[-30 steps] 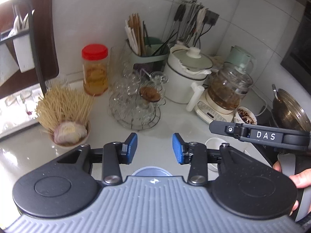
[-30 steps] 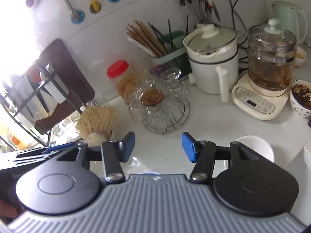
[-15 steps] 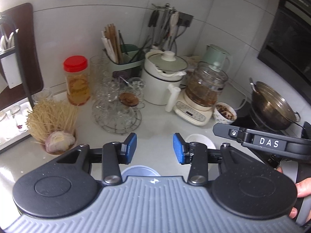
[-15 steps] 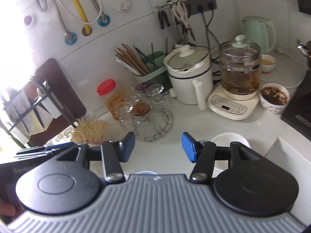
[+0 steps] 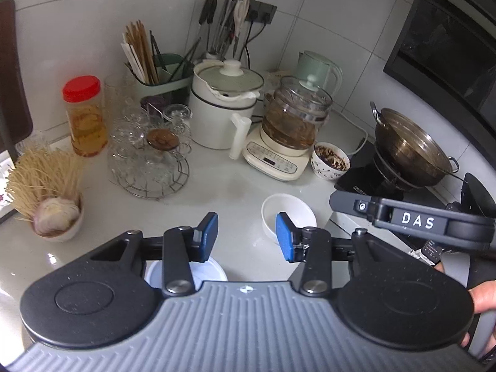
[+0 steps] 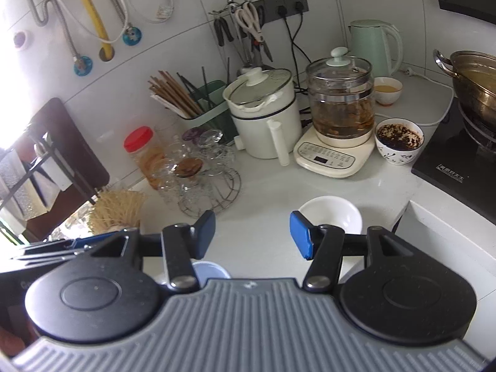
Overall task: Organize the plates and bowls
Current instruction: 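Withdraw the left tool and move it toward the white ceramic bowl, then move the open left gripper to the white bowl rim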
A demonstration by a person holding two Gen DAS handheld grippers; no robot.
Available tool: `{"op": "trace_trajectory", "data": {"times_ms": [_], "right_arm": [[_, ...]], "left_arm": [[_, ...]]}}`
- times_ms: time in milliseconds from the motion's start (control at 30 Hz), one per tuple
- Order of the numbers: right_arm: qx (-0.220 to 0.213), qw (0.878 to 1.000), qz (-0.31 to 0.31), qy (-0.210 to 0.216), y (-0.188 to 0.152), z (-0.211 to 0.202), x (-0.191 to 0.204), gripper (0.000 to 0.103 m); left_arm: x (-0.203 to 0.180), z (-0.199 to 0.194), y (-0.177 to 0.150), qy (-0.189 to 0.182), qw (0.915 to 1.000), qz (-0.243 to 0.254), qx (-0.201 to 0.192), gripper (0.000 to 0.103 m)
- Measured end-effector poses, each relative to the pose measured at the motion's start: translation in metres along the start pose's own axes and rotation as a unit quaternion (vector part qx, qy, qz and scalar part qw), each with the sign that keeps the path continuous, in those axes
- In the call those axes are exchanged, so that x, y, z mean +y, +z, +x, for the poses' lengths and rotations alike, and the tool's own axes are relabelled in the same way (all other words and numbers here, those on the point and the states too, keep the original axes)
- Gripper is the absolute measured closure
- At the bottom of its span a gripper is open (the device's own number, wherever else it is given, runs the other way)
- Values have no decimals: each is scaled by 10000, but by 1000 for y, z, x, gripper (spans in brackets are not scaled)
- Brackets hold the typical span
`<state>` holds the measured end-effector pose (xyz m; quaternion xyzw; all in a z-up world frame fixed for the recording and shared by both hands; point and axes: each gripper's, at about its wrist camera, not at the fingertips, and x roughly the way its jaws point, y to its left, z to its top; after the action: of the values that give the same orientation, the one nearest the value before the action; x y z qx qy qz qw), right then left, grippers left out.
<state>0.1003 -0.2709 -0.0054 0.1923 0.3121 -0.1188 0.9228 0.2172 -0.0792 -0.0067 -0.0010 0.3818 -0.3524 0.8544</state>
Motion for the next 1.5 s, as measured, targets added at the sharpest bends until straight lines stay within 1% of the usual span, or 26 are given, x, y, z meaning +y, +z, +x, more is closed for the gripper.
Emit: {"op": "trace_trajectory", "data": {"times_ms": [133,333,467,667,767,867,967,1133,1267,1500], "right_arm": [[8,10000,30,-41,4,5,-17,46],[82,9998,143,-124,8,16,-46,46],[145,9995,231,-133,13,26,-62,46],[243,9992,280,-162,18,52,-84,46],[320,9990,248,-188,17,68,-92,46],[381,9986,302,-205,17,83,-101,46],[481,9980,333,-234,17,96,-109,47],[658,9966,448,-230,15,116,-123,47],[834,9947,565,-216,13,131,-136,47],[1114,9900,863,-76,10,150,-156,47]], "left_arm": [[-11,17,3,4,10000,25,33,56],[-25,46,8,-111,9998,-133,70,56],[-29,67,12,-167,9995,-207,181,56],[-29,103,17,-39,9988,-235,421,56],[-25,123,18,-71,9977,-368,562,56],[-24,142,18,41,9971,-372,668,56],[-22,157,17,47,9960,-436,784,56],[-16,180,17,281,9940,-466,953,56],[-12,199,16,398,9920,-554,1067,56],[-11,227,13,493,9880,-622,1324,56]]}}
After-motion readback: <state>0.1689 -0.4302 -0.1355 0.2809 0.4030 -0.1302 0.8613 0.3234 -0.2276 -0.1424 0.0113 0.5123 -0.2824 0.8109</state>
